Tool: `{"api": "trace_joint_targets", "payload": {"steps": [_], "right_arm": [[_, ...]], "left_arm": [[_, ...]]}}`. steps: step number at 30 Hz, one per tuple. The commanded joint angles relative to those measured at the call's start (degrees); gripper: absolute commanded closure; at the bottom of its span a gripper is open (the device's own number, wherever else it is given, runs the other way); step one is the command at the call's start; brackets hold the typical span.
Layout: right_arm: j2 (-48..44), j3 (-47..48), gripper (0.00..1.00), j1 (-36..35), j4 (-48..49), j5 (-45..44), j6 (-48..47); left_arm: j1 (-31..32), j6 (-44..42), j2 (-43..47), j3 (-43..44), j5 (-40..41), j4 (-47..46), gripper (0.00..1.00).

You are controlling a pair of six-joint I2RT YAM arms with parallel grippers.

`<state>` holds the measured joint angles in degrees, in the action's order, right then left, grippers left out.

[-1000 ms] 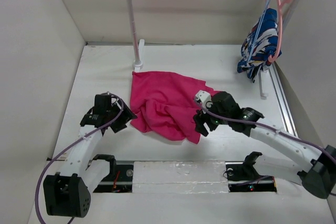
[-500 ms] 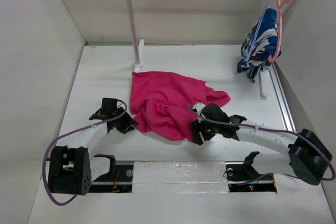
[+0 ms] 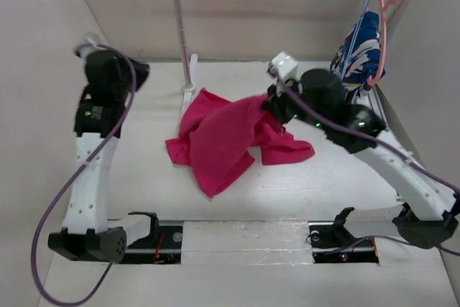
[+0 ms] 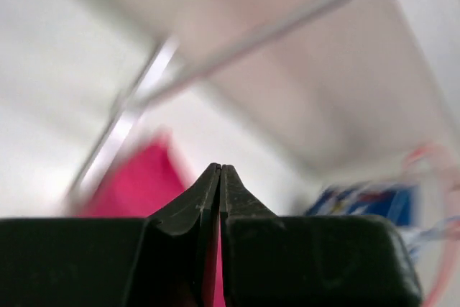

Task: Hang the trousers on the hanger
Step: Flatten out the trousers at the center of the board.

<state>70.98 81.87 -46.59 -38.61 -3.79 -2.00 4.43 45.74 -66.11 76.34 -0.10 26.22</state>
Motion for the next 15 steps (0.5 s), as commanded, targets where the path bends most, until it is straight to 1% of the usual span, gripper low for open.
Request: {"api": "trace_joint_targets", "payload": {"steps": [1, 2, 3, 4, 5, 6, 7, 8, 9, 10, 11, 12, 13, 14, 15], "right_arm": [[-1.03, 28.76, 1.00, -0.52, -11.62, -6.40, -10.20], [-0.06, 34.44, 1.00, -0.52, -13.58, -7.01, -11.00], [0.99, 39.90, 1.00, 0.35, -15.68, -6.67, -11.62], [2.74, 44.82, 1.00, 0.36, -19.01, -6.32, -12.23], [3.11, 50.88, 1.00, 1.14, -19.83, -5.01, -12.33], [2.76, 51.55, 1.00, 2.19, -20.62, -3.78, -12.15], [0.76, 50.16, 1.00, 2.73, -21.06, -2.72, -11.02], [-1.18, 42.32, 1.00, 2.73, -20.63, -1.41, -10.05], [-3.54, 36.67, 1.00, 3.25, -20.02, -2.26, -9.00], [-6.27, 30.78, 1.00, 3.78, -18.97, -4.01, -5.85], [-12.04, 24.89, 1.00, 4.48, -18.52, -7.86, -4.34], [-14.79, 15.26, 1.00, 5.62, -18.26, -9.12, -2.94], [-17.08, 11.51, 1.00, 8.68, -17.99, -10.17, -1.44], [-20.41, 8.34, 1.00, 10.53, -17.99, -11.92, -1.25], [-21.40, 4.48, 1.00, 12.55, -18.17, -11.85, -1.34]], "left_arm": [[-0.82, -4.24, 0.64, 21.79, 9.76, 6.72, 1.00], [-0.82, -5.12, -0.24, 26.36, 10.55, 7.79, 1.00], [-0.82, -6.44, -1.12, 35.46, 11.69, 8.93, 1.00], [-0.82, -6.97, -3.39, 39.90, 12.13, 11.55, 1.00], [-0.82, -7.24, -4.11, 43.08, 12.92, 12.27, 1.00], [-0.82, -7.50, -3.42, 44.93, 14.67, 12.19, 1.00], [-0.82, -7.68, -2.72, 43.13, 15.12, 10.80, 1.00], [-0.82, -7.68, -1.84, 40.41, 14.69, 10.26, 1.00], [-0.82, -7.68, -0.62, 33.42, 9.90, 9.91, 1.00], [0.13, -8.72, -0.08, 28.83, 7.24, 9.56, 0.92], [1.19, -9.26, 0.01, 24.08, 3.91, 9.47, 0.84], [2.07, -9.52, -0.68, 13.33, -4.82, 9.38, 0.78], [2.08, -10.31, -0.95, 7.48, -8.22, 8.42, 0.72], [2.08, -10.05, -0.87, 2.12, -11.64, 7.19, 0.70], [2.08, -9.44, 1.31, -9.68, -16.64, 4.74, 0.68]]}}
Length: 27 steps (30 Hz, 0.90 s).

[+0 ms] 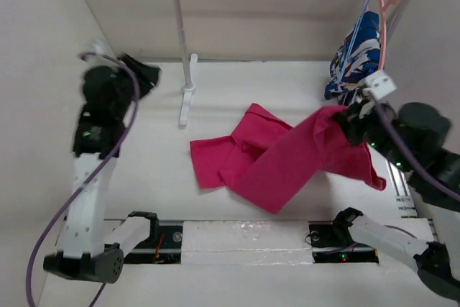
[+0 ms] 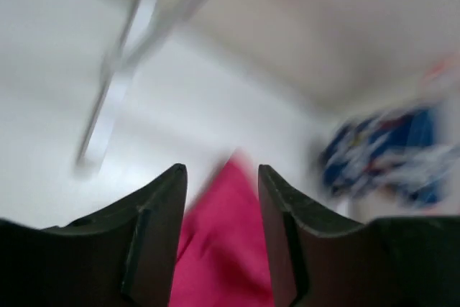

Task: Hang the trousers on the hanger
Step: Flatten out the trousers at the center of the board.

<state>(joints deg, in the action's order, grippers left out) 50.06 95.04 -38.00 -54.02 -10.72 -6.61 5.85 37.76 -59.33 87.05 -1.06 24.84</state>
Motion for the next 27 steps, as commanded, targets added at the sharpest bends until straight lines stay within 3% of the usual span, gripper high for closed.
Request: {"api": "trace_joint_targets", "payload": {"steps": [1, 4, 7, 11, 14, 15, 17, 19, 23, 27], "right_arm": [[-1.01, -10.13, 1.00, 8.07, -2.67, -4.31, 2.23], [-0.76, -13.56, 1.00, 13.37, -0.66, 2.35, -0.32], [-0.14, -16.02, 1.00, 17.60, 3.12, 7.37, -1.47], [2.23, -15.95, 1.00, 20.41, 5.76, 12.63, -2.79], [3.29, -15.77, 1.00, 21.47, 8.48, 16.24, -3.14], [3.81, -15.25, 1.00, 21.47, 9.19, 16.95, -3.14], [4.16, -14.89, 1.00, 21.47, 9.37, 17.31, -3.32], [4.60, -13.23, 1.00, 21.47, 8.85, 17.57, -3.76], [5.40, -11.29, 1.00, 21.47, 8.23, 19.86, -4.46], [4.96, -11.81, 1.00, 21.47, 9.02, 21.09, -4.46]], "left_arm": [[0.66, -0.94, -3.79, -25.91, -17.03, 1.92, 0.58], [0.66, 0.56, 1.05, -38.95, -21.17, -0.93, 0.32], [0.66, -1.19, 1.41, -44.58, -26.09, -0.41, 0.24], [0.66, -1.99, 1.06, -51.87, -27.06, -1.10, 0.20], [11.61, 2.48, -2.97, -52.86, -20.40, -5.40, 0.14], [24.43, 5.80, -10.21, -51.38, -14.64, -7.94, 0.13], [27.78, 8.20, -13.15, -50.14, -11.71, -7.36, 0.15], [32.62, 9.87, -19.40, -47.41, -5.99, -6.21, 0.23], [33.88, 10.76, -20.56, -47.40, 0.44, -5.59, 0.25], [35.02, 10.84, -24.93, -45.75, 4.05, -5.42, 0.15]]}}
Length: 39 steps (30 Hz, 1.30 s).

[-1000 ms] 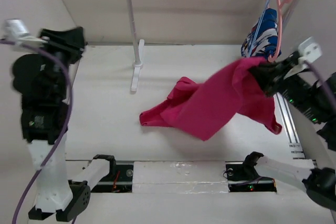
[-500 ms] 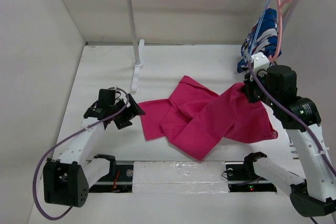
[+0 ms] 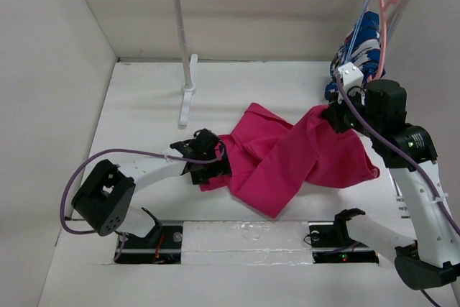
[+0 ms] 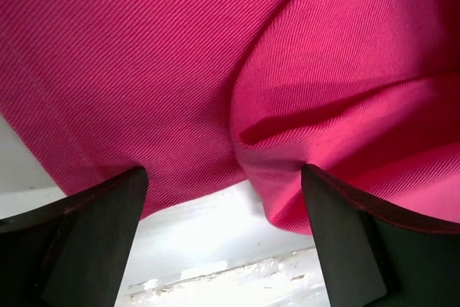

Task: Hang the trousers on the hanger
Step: Flatten out the trousers at the center of the board.

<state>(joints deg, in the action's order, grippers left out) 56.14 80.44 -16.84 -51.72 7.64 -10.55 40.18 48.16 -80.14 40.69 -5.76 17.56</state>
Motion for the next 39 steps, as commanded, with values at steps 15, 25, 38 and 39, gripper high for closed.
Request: {"api": "trace_joint_targets", "payload": {"steps": [15, 25, 38, 39], "right_arm": [[-0.95, 3.73, 1.00, -3.63, 5.33, 5.19, -2.98], [5.64, 36.34, 1.00, -3.11, -2.68, 0.09, -5.45], [-10.08, -23.22, 1.00, -15.93, -1.97, 17.27, 3.50], [-10.69, -23.31, 1.00, -16.90, -2.93, 9.84, 4.38]], "left_arm": [[-2.20, 0.89, -0.34, 12.21, 23.74, 8.08, 1.00], [-26.65, -18.53, 8.26, 69.65, 30.02, 31.88, 1.00], [-27.53, -23.01, 5.70, 54.95, 34.23, 29.72, 0.11], [-27.53, -23.11, 3.78, 54.07, 33.97, 29.98, 0.11]]}}
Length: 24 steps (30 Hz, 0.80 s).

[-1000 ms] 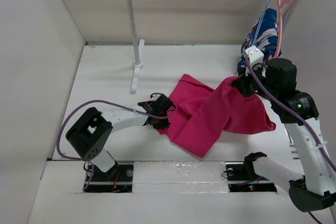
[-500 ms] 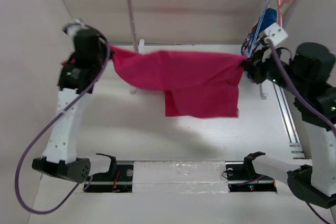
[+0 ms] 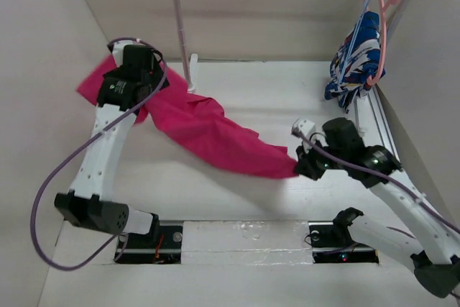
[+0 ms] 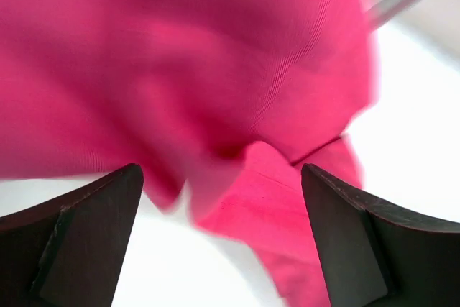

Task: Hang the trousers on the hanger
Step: Flatten out the trousers at the center of the board.

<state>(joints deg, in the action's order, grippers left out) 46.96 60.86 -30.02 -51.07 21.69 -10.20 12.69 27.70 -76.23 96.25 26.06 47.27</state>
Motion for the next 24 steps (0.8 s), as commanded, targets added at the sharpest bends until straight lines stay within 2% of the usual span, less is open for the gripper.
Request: {"api": "trace_joint_targets", "payload": {"steps": [1, 2, 5, 6, 8, 10, 11, 12, 13, 14, 15, 16, 18, 20, 21, 24], "right_arm": [[-1.43, -2.25, 1.00, -4.51, -5.43, -7.25, 4.83], [-0.65, -0.24, 1.00, -5.91, -6.23, -9.19, 4.57], [3.04, 0.75, 1.00, -7.32, -7.46, -5.10, 2.38], [4.53, 0.75, 1.00, -10.12, -8.51, -4.65, 2.03], [6.74, -1.34, 1.00, -14.17, -9.05, -9.27, 4.21], [7.01, -1.80, 1.00, -17.61, -9.22, -12.71, 6.93], [6.74, -1.54, 1.00, -17.62, -9.14, -14.38, 7.64], [6.39, 0.03, 1.00, -17.62, -8.88, -17.70, 8.08], [6.04, 1.09, 1.00, -16.40, -7.22, -19.04, 8.43], [5.17, 2.32, 1.00, -15.34, -6.33, -20.19, 8.35], [5.33, 5.29, 1.00, -13.85, -5.45, -20.55, 8.09], [5.68, 7.06, 1.00, -10.27, -4.66, -20.81, 6.61], [7.70, 10.84, 1.00, -6.56, -4.39, -20.03, 4.41], [8.93, 14.80, 1.00, -2.00, -3.34, -17.40, 1.24], [9.81, 15.86, 1.00, -0.93, -3.16, -15.12, 0.45], [10.43, 17.54, 1.00, 0.92, -3.16, -13.17, -2.19]], "left_arm": [[-0.03, -2.83, -1.02, -1.76, 1.80, 1.33, 0.11], [-0.03, -2.74, -2.33, -3.50, 0.67, 1.25, 0.10], [-0.03, -3.09, -1.83, -8.16, -2.24, -1.03, 0.12], [-0.03, -3.27, -0.60, -11.40, -3.73, -1.82, 0.13], [-0.03, -3.97, 0.72, -14.67, -5.23, -2.70, 0.20], [1.45, -3.45, 2.83, -19.85, -4.71, -1.57, 0.36], [2.07, -3.10, 3.88, -22.22, -5.84, -1.74, 0.37], [2.08, -2.22, 6.59, -28.16, -10.64, -2.35, 0.40], [2.08, 1.53, 8.10, -31.18, -12.95, -4.62, 0.47], [2.08, 3.74, 10.02, -34.86, -14.19, -6.47, 0.49], [1.21, 6.46, 13.61, -41.60, -16.03, -8.49, 0.48], [-1.76, 8.75, 15.21, -44.36, -16.65, -12.42, 0.40], [-4.85, 13.25, 17.24, -51.82, -17.36, -17.01, 0.34], [-8.97, 13.87, 15.50, -53.88, -19.46, -23.25, 0.27], [-9.00, 13.96, 11.84, -54.23, -20.26, -24.49, 0.23], [-9.52, 13.61, 3.58, -52.48, -19.64, -29.58, 0.21]]}}
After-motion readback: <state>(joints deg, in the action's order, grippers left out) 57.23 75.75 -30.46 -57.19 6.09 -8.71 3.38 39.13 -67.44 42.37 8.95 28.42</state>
